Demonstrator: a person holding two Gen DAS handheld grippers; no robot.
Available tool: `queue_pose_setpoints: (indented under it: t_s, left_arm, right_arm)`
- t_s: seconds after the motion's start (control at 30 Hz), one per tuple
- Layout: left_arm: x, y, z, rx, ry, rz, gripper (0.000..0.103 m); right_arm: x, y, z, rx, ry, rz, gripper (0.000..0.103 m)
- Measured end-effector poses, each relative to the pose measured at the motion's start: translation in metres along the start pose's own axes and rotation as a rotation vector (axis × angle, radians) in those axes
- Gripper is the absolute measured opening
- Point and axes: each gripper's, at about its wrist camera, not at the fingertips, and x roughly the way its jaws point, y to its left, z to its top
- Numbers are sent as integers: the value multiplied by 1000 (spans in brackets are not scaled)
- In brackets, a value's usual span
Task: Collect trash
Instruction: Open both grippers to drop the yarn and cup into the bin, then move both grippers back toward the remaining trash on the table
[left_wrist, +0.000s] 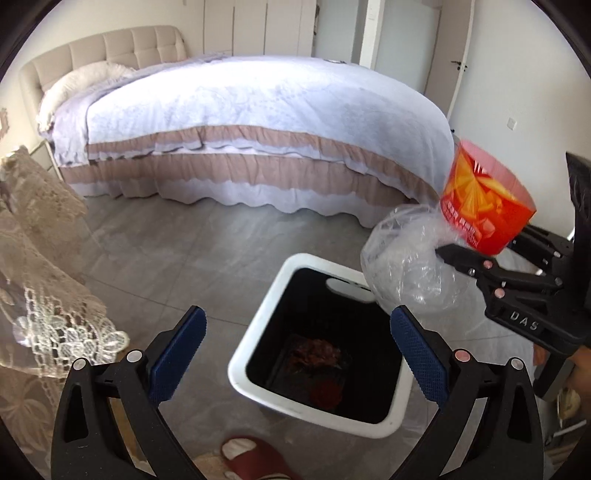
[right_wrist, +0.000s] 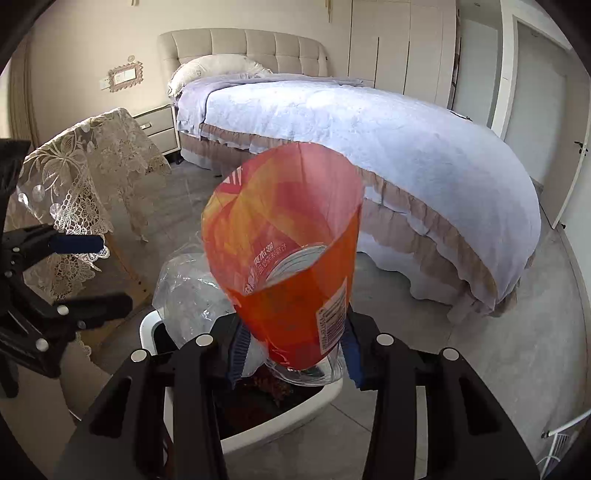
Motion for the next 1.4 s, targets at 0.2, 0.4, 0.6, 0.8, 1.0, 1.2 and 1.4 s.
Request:
queue_pose_setpoints:
  t_s: [0.2, 0.4, 0.6, 0.8, 1.0, 1.2, 1.4]
  left_arm:
    - [-15, 14, 9, -18, -59, 66, 98]
    - [-24, 17, 7, -31, -59, 77, 98]
    - [-35, 24, 8, -53, -80, 88, 98]
    - [-46, 30, 7, -78, -108, 95, 98]
    - [-64, 37, 10, -104, -150, 106, 98]
    - [-104, 52, 11, -136, -217, 157, 98]
    - [-157, 79, 4, -199, -285, 226, 98]
  right_arm:
    - [29, 18, -11, -8, 39, 79, 45]
    - [47, 33, -20, -43, 92, 117, 50]
    - [78, 37, -38, -72, 303, 131, 99]
    - [44, 31, -23, -44, 176, 125, 99]
    - [5, 41, 17, -88, 50, 128, 99]
    - [-26, 61, 59, -142, -63, 132, 99]
    - [-56, 103, 90, -220, -190, 113, 99]
